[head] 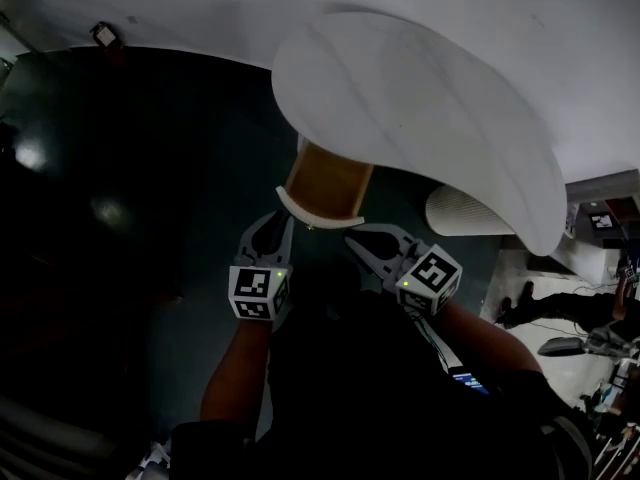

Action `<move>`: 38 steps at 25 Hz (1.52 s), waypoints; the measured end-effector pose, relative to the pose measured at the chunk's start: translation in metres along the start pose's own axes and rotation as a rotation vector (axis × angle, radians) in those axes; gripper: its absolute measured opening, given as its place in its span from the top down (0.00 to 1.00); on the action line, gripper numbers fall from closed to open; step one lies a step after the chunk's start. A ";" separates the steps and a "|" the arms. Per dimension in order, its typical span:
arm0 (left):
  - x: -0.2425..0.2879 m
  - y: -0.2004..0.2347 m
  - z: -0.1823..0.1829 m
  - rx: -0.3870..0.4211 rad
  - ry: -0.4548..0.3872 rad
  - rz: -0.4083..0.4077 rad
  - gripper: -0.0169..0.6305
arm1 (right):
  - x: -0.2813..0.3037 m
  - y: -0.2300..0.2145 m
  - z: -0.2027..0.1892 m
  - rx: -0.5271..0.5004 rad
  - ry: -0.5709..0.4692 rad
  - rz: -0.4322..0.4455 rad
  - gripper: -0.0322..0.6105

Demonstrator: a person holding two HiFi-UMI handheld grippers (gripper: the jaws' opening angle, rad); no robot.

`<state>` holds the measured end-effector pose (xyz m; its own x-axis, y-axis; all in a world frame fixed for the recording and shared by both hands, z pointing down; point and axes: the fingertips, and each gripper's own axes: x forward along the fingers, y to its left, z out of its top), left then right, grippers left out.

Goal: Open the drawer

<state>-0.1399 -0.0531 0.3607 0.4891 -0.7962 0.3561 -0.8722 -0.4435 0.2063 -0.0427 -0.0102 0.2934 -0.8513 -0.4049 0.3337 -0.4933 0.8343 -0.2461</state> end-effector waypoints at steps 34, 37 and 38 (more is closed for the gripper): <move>-0.094 -0.097 0.215 0.125 -0.215 0.064 0.95 | -0.108 -0.008 0.178 -0.078 -0.299 -0.005 0.92; -0.095 -0.103 0.223 0.123 -0.218 0.049 0.95 | -0.111 0.002 0.187 -0.120 -0.324 -0.001 0.92; -0.095 -0.105 0.225 0.127 -0.221 0.044 0.95 | -0.112 0.003 0.189 -0.130 -0.329 -0.002 0.92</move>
<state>-0.0959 -0.0235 0.0996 0.4494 -0.8804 0.1513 -0.8933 -0.4432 0.0743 0.0171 -0.0326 0.0836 -0.8729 -0.4875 0.0174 -0.4858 0.8656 -0.1210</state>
